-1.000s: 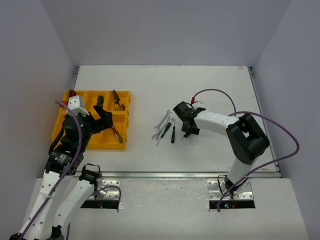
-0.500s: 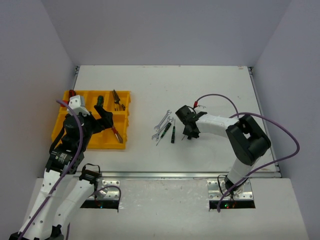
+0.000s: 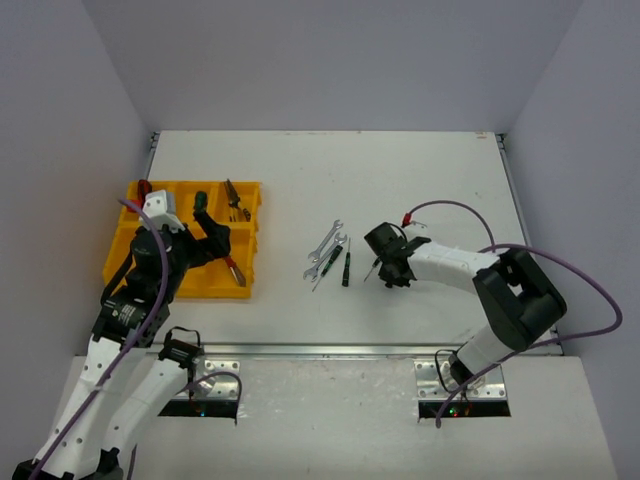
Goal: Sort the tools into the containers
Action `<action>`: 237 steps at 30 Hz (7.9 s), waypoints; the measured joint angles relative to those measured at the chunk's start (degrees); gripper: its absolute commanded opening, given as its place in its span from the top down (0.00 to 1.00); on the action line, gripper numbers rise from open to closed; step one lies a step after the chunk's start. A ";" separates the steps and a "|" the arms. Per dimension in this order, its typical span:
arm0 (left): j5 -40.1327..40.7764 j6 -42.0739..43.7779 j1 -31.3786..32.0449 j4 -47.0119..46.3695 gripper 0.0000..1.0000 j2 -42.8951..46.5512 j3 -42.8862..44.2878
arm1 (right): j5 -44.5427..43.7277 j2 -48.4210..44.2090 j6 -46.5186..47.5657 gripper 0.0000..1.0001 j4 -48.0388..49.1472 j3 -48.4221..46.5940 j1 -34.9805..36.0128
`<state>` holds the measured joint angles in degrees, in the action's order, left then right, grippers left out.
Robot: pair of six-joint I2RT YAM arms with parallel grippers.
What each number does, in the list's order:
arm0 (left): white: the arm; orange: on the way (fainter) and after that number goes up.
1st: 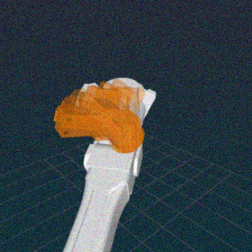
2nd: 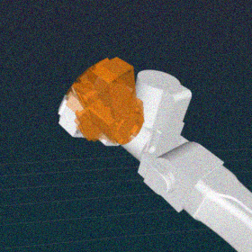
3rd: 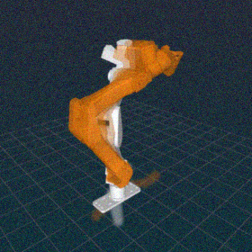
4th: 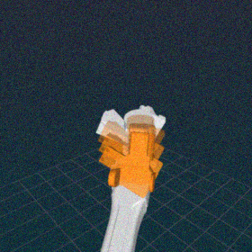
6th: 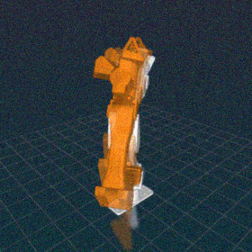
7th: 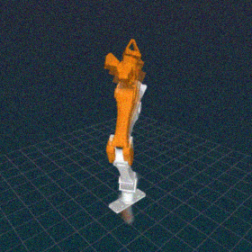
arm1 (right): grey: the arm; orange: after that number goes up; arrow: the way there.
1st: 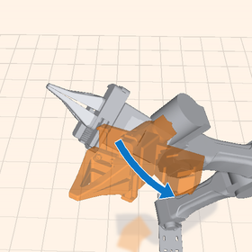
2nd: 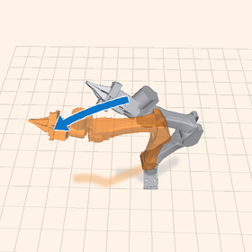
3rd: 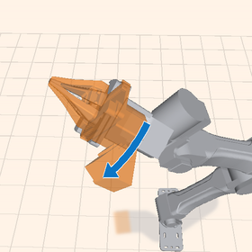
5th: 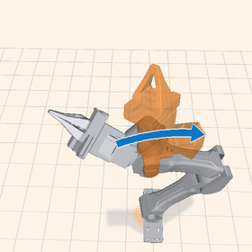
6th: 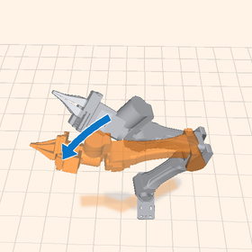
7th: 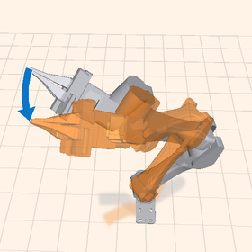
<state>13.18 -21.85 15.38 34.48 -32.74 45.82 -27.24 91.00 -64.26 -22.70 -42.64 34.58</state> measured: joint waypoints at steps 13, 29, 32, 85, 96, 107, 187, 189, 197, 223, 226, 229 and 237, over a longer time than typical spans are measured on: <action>-13.22 -1.97 0.52 -5.50 0.00 -5.69 -1.45 | 13.25 -23.03 18.32 1.00 12.62 9.40 0.75; -34.93 -23.49 18.17 -46.13 0.64 -20.52 -14.19 | 50.06 -27.14 29.68 1.00 40.18 9.41 11.66; -33.91 -24.76 18.34 -47.73 0.98 -21.14 -14.24 | 50.48 -27.25 28.68 1.00 42.65 9.41 11.66; 33.97 -2.26 -36.46 -5.68 0.01 -63.34 20.61 | 21.77 -38.93 26.52 0.01 7.86 12.20 11.53; 14.89 -3.13 -34.60 -6.28 0.00 -41.01 19.65 | 5.35 -15.82 6.18 0.01 -3.97 -0.77 11.36; -12.18 -6.06 -26.47 -9.59 0.00 -9.55 -5.05 | -1.63 9.18 -6.30 0.07 -16.57 -17.40 1.54; 22.14 2.28 -25.15 -11.01 1.00 -32.61 7.71 | 24.96 -48.72 32.65 0.01 12.83 6.48 12.05; 25.66 5.29 -25.20 -12.00 1.00 -33.40 7.74 | 25.01 -49.05 33.01 0.01 12.14 7.17 12.05; 39.99 14.15 -25.44 -19.28 1.00 -38.78 7.39 | 26.51 -50.24 34.19 0.01 10.81 10.27 12.05; 37.67 -0.91 -27.18 -5.33 0.00 -44.97 17.38 | 19.50 -18.89 25.02 0.01 5.37 -3.38 12.05; 29.58 -3.43 -27.22 -3.30 0.00 -35.68 18.06 | 13.72 -10.32 21.04 0.01 1.48 -9.15 12.01; 18.38 -4.28 -27.38 -5.22 0.00 -22.02 13.42 | 9.88 -2.91 18.09 0.08 -0.21 -12.95 11.57; -5.26 -3.26 -27.39 -7.93 0.00 -1.77 -2.52 | 5.17 8.72 13.61 0.38 -3.65 -16.60 9.85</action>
<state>7.92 -25.11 -12.01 26.55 -34.51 43.31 -22.07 99.72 -50.65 -26.35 -59.25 44.43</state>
